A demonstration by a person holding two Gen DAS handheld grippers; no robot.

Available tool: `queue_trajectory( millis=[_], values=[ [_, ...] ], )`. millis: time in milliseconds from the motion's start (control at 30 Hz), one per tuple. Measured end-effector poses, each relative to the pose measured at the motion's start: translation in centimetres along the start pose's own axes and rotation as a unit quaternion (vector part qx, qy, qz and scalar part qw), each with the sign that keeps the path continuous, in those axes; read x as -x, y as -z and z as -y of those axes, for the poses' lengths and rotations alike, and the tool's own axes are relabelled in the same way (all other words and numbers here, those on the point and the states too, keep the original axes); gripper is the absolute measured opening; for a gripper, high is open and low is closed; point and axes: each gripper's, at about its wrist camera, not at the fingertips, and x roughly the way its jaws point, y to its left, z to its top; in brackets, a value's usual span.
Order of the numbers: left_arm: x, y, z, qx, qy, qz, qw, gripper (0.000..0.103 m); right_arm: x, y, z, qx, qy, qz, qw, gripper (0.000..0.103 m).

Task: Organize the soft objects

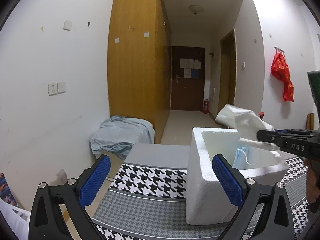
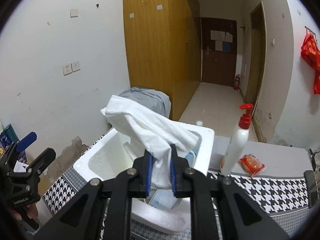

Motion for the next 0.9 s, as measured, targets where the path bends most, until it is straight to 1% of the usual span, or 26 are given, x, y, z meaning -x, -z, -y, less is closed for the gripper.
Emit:
queue_trajectory(
  millis=[33,67,133,200,267,400,500,600,733,900],
  values=[
    [0.0,0.0,0.0,0.000,0.000,0.000,1.0000,0.102,-0.3,-0.1,-0.1,0.000,0.004,-0.002,1.000,0.033],
    [-0.1,0.0,-0.1,0.000,0.000,0.000,1.0000,0.102,-0.4,-0.1,-0.2,0.001,0.006,-0.004,1.000,0.037],
    [-0.1,0.0,-0.3,0.001,-0.001,0.000,1.0000,0.102,-0.7,0.2,-0.4,0.006,0.006,-0.006,1.000,0.051],
    [-0.2,0.0,-0.4,0.002,-0.004,-0.002,1.0000,0.102,-1.0,0.3,-0.5,0.006,0.005,-0.011,1.000,0.056],
    [-0.3,-0.1,-0.5,0.004,-0.005,-0.003,1.0000,0.102,-1.1,0.4,-0.5,0.002,0.007,-0.014,1.000,0.067],
    [-0.3,-0.1,-0.4,0.004,-0.004,-0.004,1.0000,0.102,-0.4,0.3,-0.5,-0.001,0.005,-0.005,1.000,0.074],
    [-0.3,-0.1,-0.1,0.002,-0.002,-0.006,1.0000,0.102,0.1,0.1,-0.5,-0.003,0.003,0.004,1.000,0.081],
    [0.0,0.0,0.0,0.001,0.000,-0.004,1.0000,0.102,0.7,0.1,-0.4,-0.004,0.004,0.011,1.000,0.086],
    [0.6,-0.1,0.3,-0.001,0.001,-0.002,1.0000,0.102,1.9,0.2,-0.1,-0.009,0.002,0.025,1.000,0.098],
    [1.5,-0.2,1.2,-0.006,0.004,0.001,1.0000,0.102,3.2,0.5,0.3,-0.011,0.006,0.035,0.999,0.103]
  ],
)
